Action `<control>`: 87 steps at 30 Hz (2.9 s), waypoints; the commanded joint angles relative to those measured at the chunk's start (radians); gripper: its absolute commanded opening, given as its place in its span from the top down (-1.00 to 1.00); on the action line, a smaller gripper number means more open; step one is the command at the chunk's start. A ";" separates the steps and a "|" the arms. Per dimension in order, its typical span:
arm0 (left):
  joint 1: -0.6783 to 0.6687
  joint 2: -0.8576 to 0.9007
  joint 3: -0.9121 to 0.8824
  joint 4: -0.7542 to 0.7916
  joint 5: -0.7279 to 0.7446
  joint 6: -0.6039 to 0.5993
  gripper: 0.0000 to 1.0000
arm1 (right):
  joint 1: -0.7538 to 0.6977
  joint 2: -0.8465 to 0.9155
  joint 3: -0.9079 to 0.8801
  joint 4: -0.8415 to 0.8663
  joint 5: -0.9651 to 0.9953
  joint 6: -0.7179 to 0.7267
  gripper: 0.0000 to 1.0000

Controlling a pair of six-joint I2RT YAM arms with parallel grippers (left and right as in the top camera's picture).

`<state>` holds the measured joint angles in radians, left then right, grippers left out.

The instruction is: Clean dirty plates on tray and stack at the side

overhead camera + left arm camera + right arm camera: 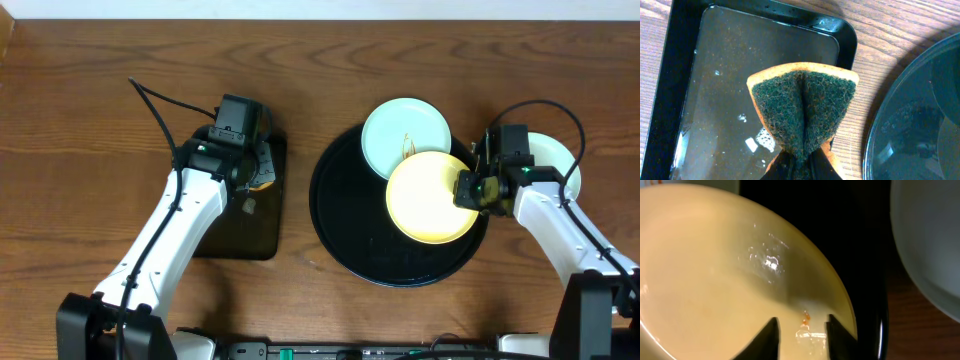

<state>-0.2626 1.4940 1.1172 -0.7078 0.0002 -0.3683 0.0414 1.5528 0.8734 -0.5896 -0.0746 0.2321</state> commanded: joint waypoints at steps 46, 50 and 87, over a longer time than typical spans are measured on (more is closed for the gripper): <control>0.005 0.002 -0.003 -0.006 -0.013 0.008 0.85 | -0.016 0.154 0.111 -0.005 -0.074 -0.327 0.95; 0.005 0.002 -0.004 -0.006 -0.012 0.008 0.85 | -0.016 0.154 0.111 -0.086 -0.151 -0.327 0.98; 0.005 0.002 -0.004 -0.006 -0.012 0.001 0.85 | 0.191 -0.373 0.114 0.063 0.243 -0.435 0.97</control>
<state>-0.2626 1.4940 1.1172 -0.7109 0.0002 -0.3687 0.1566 1.2228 0.9806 -0.5320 -0.0612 -0.1894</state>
